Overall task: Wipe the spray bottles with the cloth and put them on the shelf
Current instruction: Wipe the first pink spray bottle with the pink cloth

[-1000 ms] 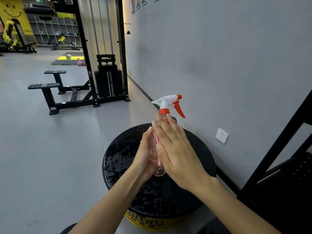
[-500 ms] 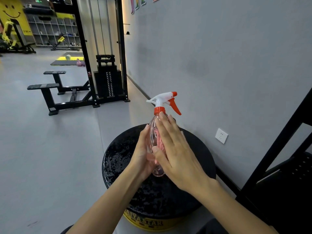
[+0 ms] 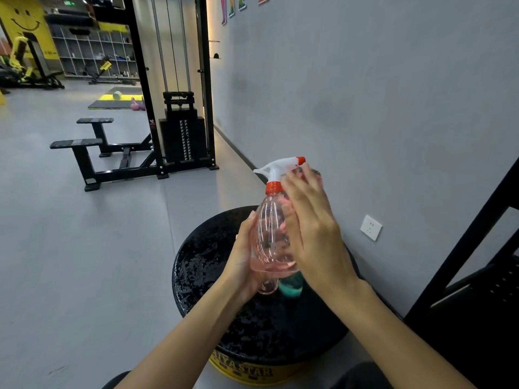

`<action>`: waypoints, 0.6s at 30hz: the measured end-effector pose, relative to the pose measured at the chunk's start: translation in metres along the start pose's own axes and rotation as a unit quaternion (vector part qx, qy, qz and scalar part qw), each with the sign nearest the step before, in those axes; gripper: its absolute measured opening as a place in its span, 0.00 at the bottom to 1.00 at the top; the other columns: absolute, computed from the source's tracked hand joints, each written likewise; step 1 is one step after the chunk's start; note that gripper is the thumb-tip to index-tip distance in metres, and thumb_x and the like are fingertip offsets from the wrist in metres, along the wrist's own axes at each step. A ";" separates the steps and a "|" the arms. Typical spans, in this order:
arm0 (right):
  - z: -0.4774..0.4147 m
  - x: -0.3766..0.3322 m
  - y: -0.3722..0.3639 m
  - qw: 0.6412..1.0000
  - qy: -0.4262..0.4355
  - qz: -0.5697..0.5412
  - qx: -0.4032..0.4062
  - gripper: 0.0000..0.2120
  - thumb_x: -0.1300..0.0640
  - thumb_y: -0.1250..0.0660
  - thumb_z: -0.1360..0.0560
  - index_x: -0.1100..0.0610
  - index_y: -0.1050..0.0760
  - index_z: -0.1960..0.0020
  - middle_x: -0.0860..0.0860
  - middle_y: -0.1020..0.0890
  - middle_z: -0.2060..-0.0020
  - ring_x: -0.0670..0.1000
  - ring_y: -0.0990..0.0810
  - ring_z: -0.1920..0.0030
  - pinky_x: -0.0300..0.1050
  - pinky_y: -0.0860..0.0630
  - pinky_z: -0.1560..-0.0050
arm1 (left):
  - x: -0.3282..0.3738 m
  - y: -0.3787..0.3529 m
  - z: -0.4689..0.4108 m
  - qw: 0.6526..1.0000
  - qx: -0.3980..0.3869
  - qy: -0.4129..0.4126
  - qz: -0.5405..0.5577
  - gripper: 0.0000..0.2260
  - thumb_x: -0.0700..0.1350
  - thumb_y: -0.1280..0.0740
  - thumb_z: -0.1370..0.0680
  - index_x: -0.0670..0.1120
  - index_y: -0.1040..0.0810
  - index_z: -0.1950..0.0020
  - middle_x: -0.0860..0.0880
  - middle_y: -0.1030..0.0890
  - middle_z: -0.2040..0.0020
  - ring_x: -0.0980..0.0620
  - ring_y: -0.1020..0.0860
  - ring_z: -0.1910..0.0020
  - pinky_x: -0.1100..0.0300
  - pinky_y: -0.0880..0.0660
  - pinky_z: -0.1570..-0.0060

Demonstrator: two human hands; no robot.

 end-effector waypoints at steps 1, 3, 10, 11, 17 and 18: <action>-0.008 -0.001 0.005 1.000 0.010 0.005 0.011 0.21 0.57 0.48 0.17 0.64 0.33 0.28 0.58 0.32 0.28 0.48 0.47 0.23 0.34 0.52 0.25 | 0.001 -0.002 0.001 1.000 -0.002 -0.002 -0.004 0.24 0.63 0.46 0.21 0.47 0.21 0.42 0.46 0.14 0.56 0.47 0.16 0.60 0.49 0.19 0.59; -0.025 -0.002 0.012 0.999 0.036 0.021 0.027 0.19 0.59 0.46 0.18 0.66 0.33 0.29 0.59 0.31 0.29 0.52 0.45 0.24 0.34 0.52 0.25 | 0.001 -0.003 0.002 1.000 0.005 -0.001 -0.008 0.26 0.64 0.44 0.24 0.45 0.22 0.42 0.44 0.15 0.53 0.44 0.17 0.55 0.41 0.22 0.45; -0.062 0.002 -0.009 0.986 0.082 0.095 -0.105 0.20 0.56 0.47 0.16 0.62 0.34 0.28 0.57 0.33 0.27 0.53 0.45 0.23 0.52 0.47 0.24 | -0.002 -0.007 0.003 1.000 0.000 -0.002 0.024 0.26 0.62 0.40 0.26 0.43 0.20 0.41 0.40 0.17 0.45 0.41 0.20 0.47 0.38 0.30 0.35; -0.061 0.005 -0.014 0.981 0.076 0.107 -0.144 0.21 0.55 0.49 0.16 0.61 0.36 0.26 0.55 0.36 0.25 0.52 0.48 0.22 0.54 0.51 0.23 | -0.001 -0.009 0.004 1.000 -0.005 -0.005 0.025 0.26 0.62 0.40 0.26 0.43 0.20 0.42 0.39 0.17 0.45 0.41 0.19 0.48 0.38 0.29 0.35; -0.046 0.023 -0.036 0.942 0.002 0.108 -0.318 0.26 0.45 0.56 0.17 0.50 0.56 0.21 0.42 0.60 0.22 0.41 0.67 0.25 0.62 0.70 0.27 | -0.001 -0.002 0.004 0.999 0.023 0.000 0.024 0.26 0.64 0.42 0.24 0.45 0.17 0.45 0.41 0.16 0.47 0.43 0.17 0.54 0.45 0.19 0.53; -0.042 0.023 -0.036 0.938 0.002 0.103 -0.330 0.27 0.44 0.56 0.17 0.49 0.58 0.21 0.42 0.62 0.23 0.40 0.68 0.25 0.60 0.71 0.27 | -0.002 0.000 0.004 0.999 0.022 0.005 0.024 0.27 0.65 0.42 0.24 0.44 0.19 0.42 0.41 0.16 0.47 0.43 0.17 0.54 0.47 0.18 0.57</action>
Point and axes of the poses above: each hand's wrist, its own z-axis away from the middle knuckle, its own y-axis out of the back of the hand, x = y × z, the point moved 6 cm from there along -z, towards the middle knuckle
